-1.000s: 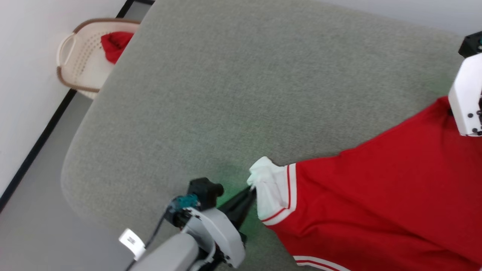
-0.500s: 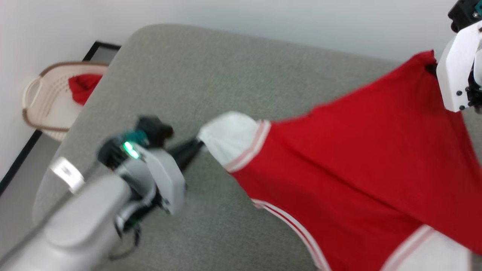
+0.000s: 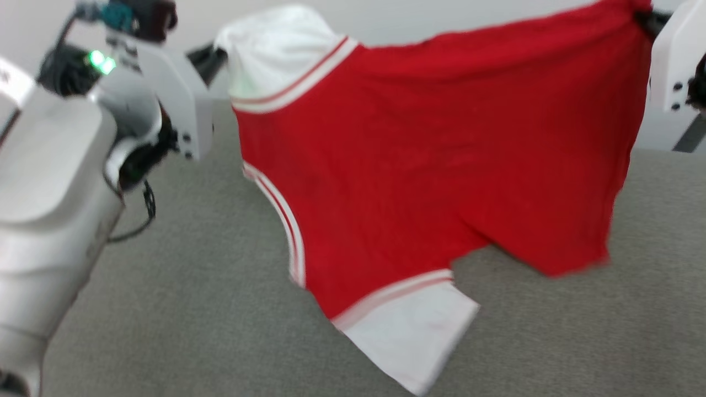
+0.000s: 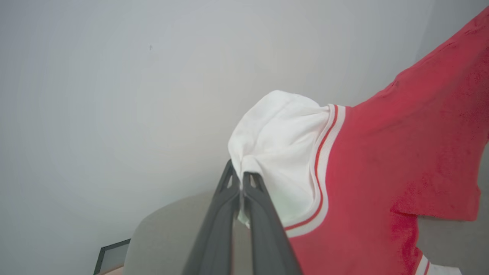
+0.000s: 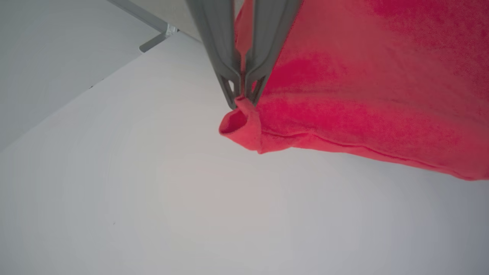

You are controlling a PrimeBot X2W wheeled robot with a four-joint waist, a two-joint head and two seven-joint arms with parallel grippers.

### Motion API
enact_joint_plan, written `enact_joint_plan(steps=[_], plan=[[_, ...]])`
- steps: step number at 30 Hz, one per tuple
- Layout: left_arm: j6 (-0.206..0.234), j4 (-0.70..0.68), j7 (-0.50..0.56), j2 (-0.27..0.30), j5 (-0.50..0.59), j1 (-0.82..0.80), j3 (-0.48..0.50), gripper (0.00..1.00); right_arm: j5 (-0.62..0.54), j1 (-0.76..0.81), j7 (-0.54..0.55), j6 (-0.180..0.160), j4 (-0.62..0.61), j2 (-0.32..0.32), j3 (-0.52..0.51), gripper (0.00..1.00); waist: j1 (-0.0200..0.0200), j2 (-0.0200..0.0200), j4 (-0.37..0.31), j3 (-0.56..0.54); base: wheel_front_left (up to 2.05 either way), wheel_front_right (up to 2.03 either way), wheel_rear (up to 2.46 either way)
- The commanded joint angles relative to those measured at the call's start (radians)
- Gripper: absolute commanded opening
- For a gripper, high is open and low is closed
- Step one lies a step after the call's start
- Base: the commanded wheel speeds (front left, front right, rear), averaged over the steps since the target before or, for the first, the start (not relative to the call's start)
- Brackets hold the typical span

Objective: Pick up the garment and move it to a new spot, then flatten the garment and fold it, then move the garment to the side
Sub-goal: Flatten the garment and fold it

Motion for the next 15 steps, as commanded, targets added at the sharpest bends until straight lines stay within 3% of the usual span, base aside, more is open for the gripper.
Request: enact_joint_plan(steps=[1,8,15], plan=[[-0.001,0.017,-0.001,-0.005,0.010,-0.024,0.002,0.00,-0.015,-0.019,-0.023,-0.001,0.012,0.010,-0.012,0.00,0.0000,0.0000,-0.043,-0.042,0.00,0.00,0.00],[0.032,0.189,-0.046,-0.067,0.055,-0.216,0.022,0.00,-0.121,-0.110,-0.182,-0.001,0.140,0.105,-0.075,0.00,0.0000,0.0000,-0.092,-0.057,0.00,0.00,0.00],[0.057,0.338,-0.123,-0.102,0.105,-0.377,0.027,0.00,-0.195,-0.194,-0.254,-0.001,0.245,0.187,-0.104,0.00,0.0000,0.0000,-0.137,-0.058,0.00,0.00,0.00]])
